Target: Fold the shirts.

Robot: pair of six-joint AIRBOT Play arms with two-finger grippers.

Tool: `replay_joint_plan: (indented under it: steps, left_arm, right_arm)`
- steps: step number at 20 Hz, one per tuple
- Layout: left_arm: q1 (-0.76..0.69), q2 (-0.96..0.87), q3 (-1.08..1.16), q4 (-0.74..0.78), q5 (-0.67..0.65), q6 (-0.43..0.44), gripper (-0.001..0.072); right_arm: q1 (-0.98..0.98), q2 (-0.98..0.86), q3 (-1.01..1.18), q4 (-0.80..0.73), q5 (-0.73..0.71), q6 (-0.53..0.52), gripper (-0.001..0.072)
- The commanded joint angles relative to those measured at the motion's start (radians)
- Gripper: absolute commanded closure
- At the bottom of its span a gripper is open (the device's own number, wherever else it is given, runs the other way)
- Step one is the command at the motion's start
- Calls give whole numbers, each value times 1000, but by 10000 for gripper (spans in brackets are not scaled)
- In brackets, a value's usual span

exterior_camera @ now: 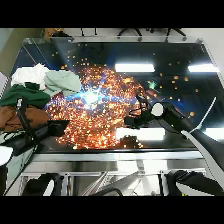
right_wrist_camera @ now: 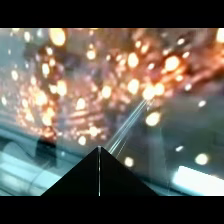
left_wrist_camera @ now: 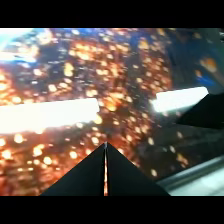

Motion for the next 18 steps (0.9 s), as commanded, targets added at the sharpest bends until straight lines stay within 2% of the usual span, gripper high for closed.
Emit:
replay_joint_plan:
  steps: [1,4,5,6,7,8,11,14,18]
  left_arm:
    - [76,-132,0,32,44,-1,694]
    - [140,-268,18,40,200,13,693]
    - [180,-326,59,57,221,53,691]
    - [218,-385,111,68,216,101,599]
    - [259,-452,168,64,214,145,160]
    - [288,-523,227,66,220,150,16]
    - [323,-749,407,66,227,168,15]
    - [281,-997,590,67,248,219,15]
    - [220,-1283,831,69,254,227,15]
  right_arm:
    - [-69,0,0,-32,-31,-1,688]
    - [-151,-1,0,-132,-58,0,681]
    - [-186,-1,0,-149,-59,0,639]
    - [-229,-1,0,-150,-60,0,444]
    - [-270,-1,0,-151,-63,0,266]
    - [-306,-1,0,-151,-72,0,208]
    - [-404,-1,0,-151,-132,0,207]
    - [-467,-4,0,-151,-154,-1,207]
    - [-495,-18,0,-159,-154,-1,207]
